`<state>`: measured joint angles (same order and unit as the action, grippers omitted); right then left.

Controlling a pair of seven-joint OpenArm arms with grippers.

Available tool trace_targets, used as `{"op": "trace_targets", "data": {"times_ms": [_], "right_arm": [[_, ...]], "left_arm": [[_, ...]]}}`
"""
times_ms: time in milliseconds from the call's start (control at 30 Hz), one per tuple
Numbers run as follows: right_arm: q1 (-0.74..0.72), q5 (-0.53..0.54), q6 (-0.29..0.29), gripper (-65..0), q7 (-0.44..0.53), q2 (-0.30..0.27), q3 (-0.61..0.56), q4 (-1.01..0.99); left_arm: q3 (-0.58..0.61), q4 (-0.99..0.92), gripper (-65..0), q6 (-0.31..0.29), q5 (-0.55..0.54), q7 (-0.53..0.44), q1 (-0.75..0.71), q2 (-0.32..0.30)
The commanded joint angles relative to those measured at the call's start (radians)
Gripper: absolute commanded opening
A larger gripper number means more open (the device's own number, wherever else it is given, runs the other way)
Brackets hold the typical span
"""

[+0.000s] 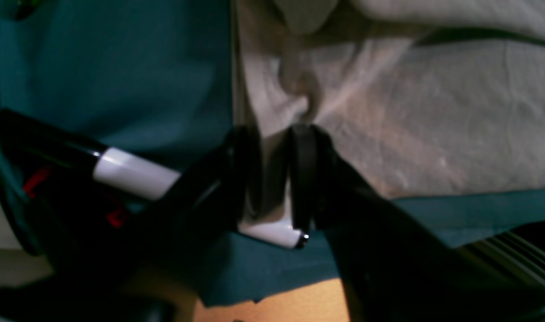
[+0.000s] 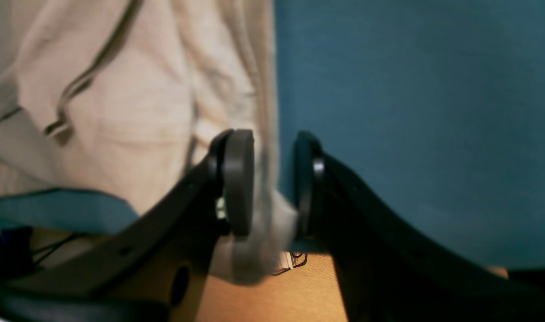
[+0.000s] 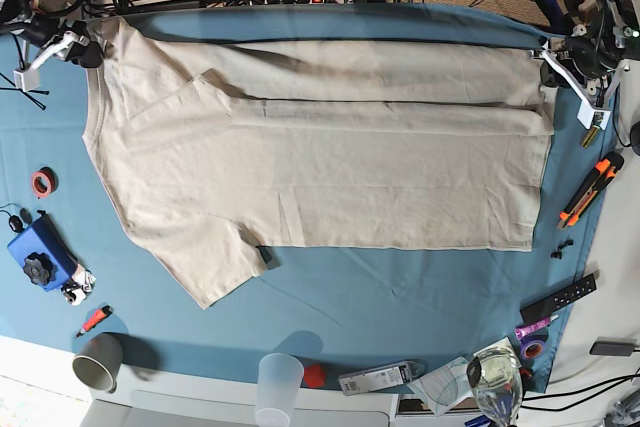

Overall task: Fold the T-shirt properly
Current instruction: 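Release with the right gripper and move it toward the shirt's hem corner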

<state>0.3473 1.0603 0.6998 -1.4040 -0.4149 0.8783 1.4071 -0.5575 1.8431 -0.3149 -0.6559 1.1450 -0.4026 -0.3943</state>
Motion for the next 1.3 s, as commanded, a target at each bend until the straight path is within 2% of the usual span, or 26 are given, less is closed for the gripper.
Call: {"op": "trace_targets", "data": {"times_ms": [0,267,400,500,700,833,933,1133,1267], "right_arm": [[0.001,0.017,-0.002,-47.7,0.008,-0.04,0.007,0.014],[-0.005,0.033,-0.002,-47.7,0.008,-0.118,0.008,0.014],[-0.042,0.048,-0.002,-47.7,0.008,-0.12,0.013,0.014],[-0.091,0.073,-0.002,-47.8,0.008,-0.12,0.016,0.014],[-0.267,0.076,-0.002,-47.8,0.018,-0.119,0.019,0.014],[-0.415,-0.035,-0.002,-47.8,0.083,-0.12,0.012,0.012],[-0.494,-0.15,-0.016,-47.8,0.16,-0.12,-0.047,0.011],[-0.598,-0.395,-0.037,-47.8,0.325,-0.12,-0.315,0.011],[-0.666,-0.537,-0.107,-47.7,0.386,-0.119,-0.48,0.01]], "left_arm": [[-0.009,0.03,-48.0,0.0,-0.01,-0.011,0.001,-0.021],[-0.009,0.15,-48.0,0.003,0.068,-0.012,0.0,-0.021],[-0.009,0.226,-48.0,0.003,0.078,-0.017,-0.007,-0.021],[-0.009,0.29,-48.0,0.003,0.077,-0.069,-0.034,-0.021],[-0.009,0.379,-48.0,0.003,0.079,-0.117,-0.063,-0.018],[-0.009,0.39,-48.0,0.002,0.08,-0.117,-0.063,-0.016],[-0.009,0.39,-48.0,0.002,0.08,-0.117,-0.063,-0.016],[-0.009,0.39,-48.0,0.002,0.08,-0.117,-0.064,-0.016],[-0.009,0.39,-48.0,0.002,0.08,-0.118,-0.069,-0.016]]}}
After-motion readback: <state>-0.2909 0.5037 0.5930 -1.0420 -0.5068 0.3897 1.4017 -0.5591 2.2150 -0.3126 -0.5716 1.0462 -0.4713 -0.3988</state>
